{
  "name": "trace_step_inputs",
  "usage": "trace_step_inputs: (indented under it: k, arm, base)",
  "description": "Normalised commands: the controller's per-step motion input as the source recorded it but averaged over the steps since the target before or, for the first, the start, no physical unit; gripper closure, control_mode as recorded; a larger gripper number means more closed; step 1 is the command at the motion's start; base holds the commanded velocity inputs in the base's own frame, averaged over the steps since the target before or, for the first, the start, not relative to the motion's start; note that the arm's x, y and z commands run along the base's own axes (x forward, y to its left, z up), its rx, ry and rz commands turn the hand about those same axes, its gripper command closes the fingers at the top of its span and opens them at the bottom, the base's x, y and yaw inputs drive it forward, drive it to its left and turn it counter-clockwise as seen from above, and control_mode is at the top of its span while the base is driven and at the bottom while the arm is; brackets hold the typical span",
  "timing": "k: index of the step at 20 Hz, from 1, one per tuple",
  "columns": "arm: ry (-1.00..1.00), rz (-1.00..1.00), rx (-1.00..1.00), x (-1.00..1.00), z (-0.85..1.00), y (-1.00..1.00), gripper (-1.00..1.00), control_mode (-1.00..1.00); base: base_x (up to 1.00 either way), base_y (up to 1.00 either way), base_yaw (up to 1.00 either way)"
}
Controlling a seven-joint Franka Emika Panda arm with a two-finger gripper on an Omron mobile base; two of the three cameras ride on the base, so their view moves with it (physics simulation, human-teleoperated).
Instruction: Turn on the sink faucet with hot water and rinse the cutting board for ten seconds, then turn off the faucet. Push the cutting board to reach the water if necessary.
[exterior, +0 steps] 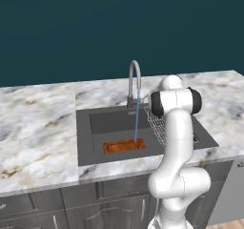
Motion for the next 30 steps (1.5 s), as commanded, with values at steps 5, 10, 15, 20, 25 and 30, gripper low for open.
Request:
trace_step_inputs:
  k: [5, 10, 15, 20, 25, 30]
  arm:
    - [0.00, 0.00, 0.00, 0.01, 0.00, 0.05, -1.00, -1.00]
    - [0.00, 0.00, 0.00, 0.07, 0.00, 0.00, -1.00, -1.00]
    - [0.00, 0.01, 0.00, 0.06, 0.00, 0.00, -1.00, -1.00]
    - [0.00, 0.01, 0.00, 0.07, 0.00, 0.00, -1.00, -1.00]
    - [0.00, 0.00, 0.00, 0.01, 0.00, 0.00, -1.00, -1.00]
    - [0.00, 0.01, 0.00, 0.00, 0.00, 0.03, -1.00, -1.00]
  base:
    - [0.00, 0.00, 0.00]
    - [0.00, 0.00, 0.00]
    - [0.00, 0.00, 0.00]
    - [0.00, 0.00, 0.00]
    - [0.00, 0.00, 0.00]
    - [0.00, 0.00, 0.00]
